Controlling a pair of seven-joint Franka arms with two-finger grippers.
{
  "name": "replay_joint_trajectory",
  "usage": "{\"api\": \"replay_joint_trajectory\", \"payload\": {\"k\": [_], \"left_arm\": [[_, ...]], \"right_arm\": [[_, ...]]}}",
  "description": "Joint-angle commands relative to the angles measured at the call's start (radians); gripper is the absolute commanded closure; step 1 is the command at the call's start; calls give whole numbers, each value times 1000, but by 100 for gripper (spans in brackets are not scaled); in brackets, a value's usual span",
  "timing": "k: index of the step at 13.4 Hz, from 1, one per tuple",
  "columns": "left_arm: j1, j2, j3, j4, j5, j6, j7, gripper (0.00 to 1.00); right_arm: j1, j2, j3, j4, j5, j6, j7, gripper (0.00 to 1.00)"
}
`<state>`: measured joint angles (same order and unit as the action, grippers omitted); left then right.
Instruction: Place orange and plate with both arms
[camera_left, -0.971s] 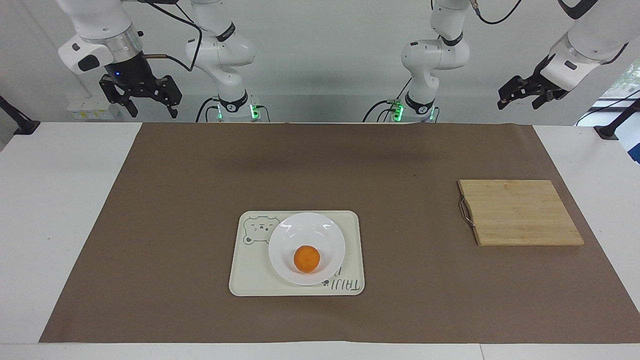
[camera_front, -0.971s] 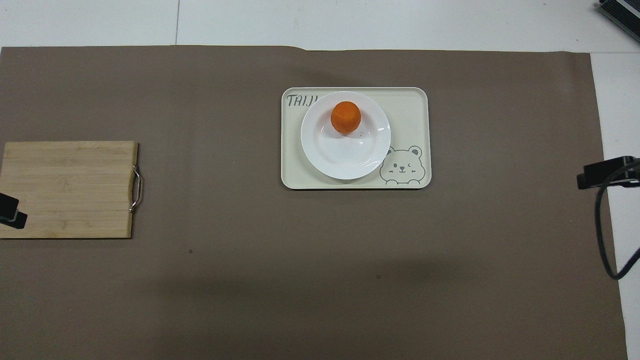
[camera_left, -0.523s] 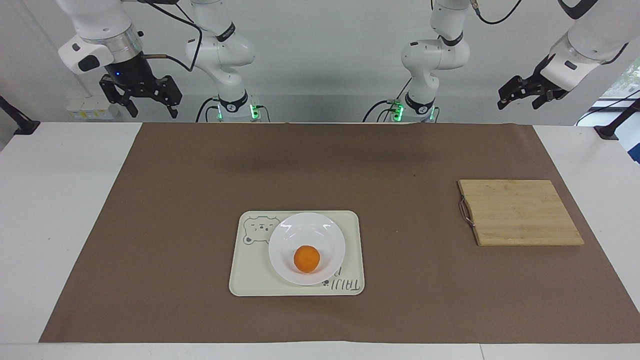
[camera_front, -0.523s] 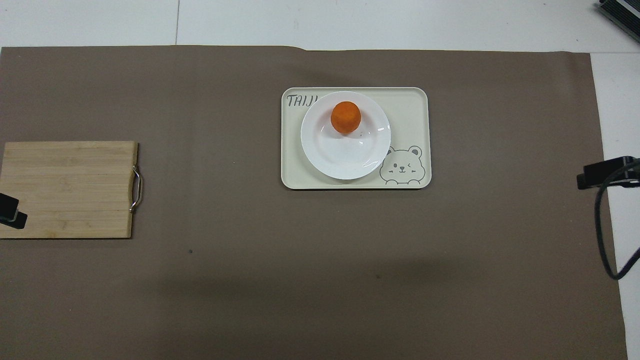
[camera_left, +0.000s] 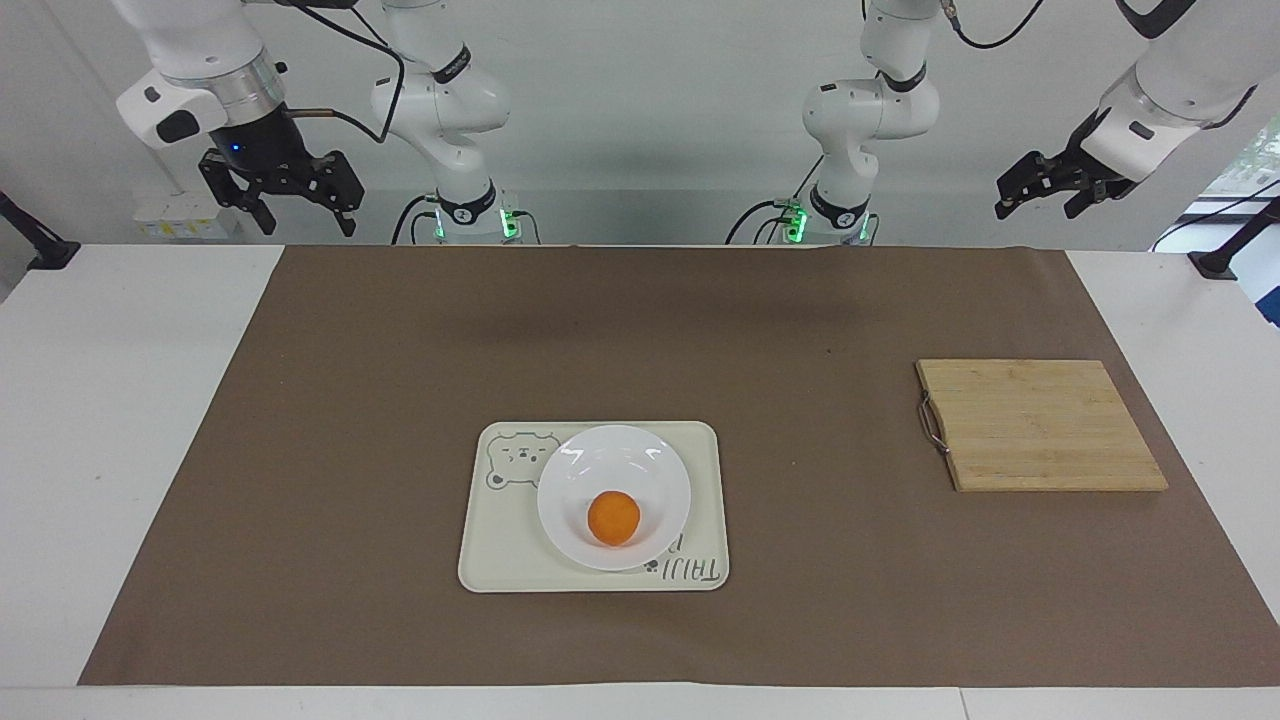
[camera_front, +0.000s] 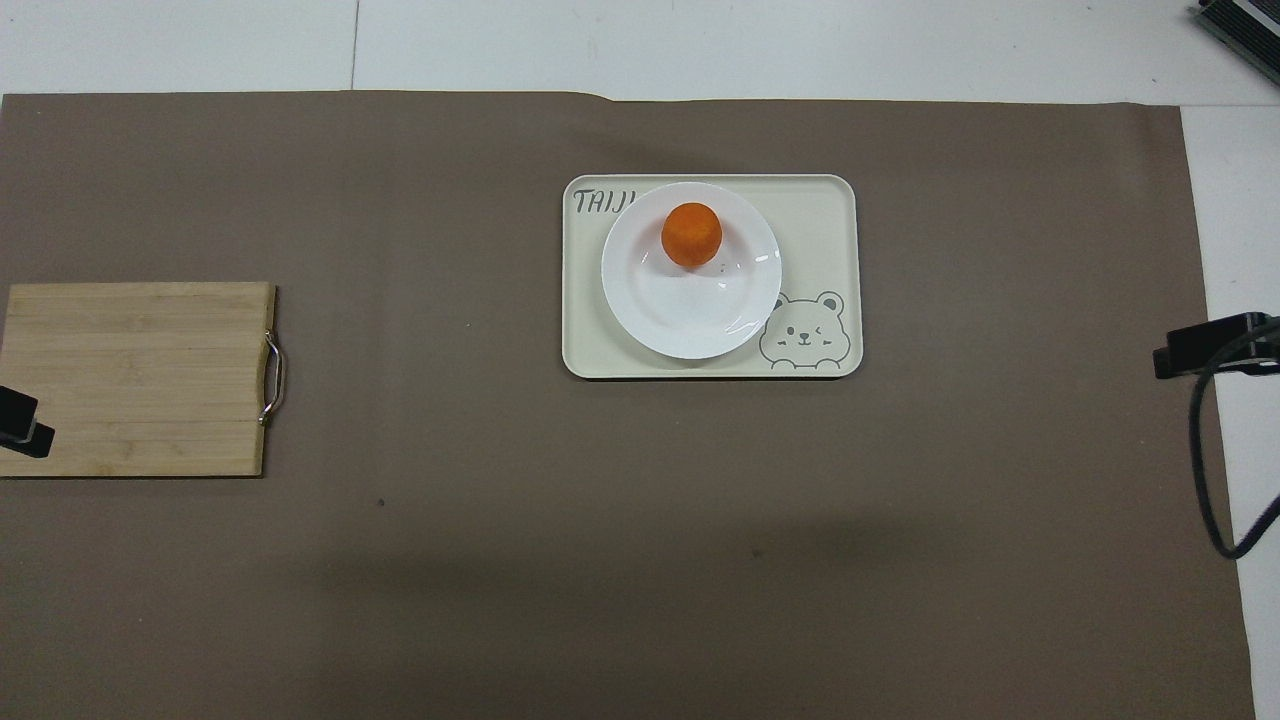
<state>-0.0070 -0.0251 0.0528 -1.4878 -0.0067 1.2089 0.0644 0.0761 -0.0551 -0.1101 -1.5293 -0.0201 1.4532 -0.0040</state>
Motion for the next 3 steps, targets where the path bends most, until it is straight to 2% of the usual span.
{"api": "replay_joint_trajectory", "payload": {"k": [1,3], "left_arm": [[-5,-21,1,-20,5,17,-6,0],[-5,-21,1,-20,5,18,-6,0]], "right_arm": [[-7,-22,1,-23,17,4,-22,0],[-9,-22,1,-23,17,6,-22,0]]}}
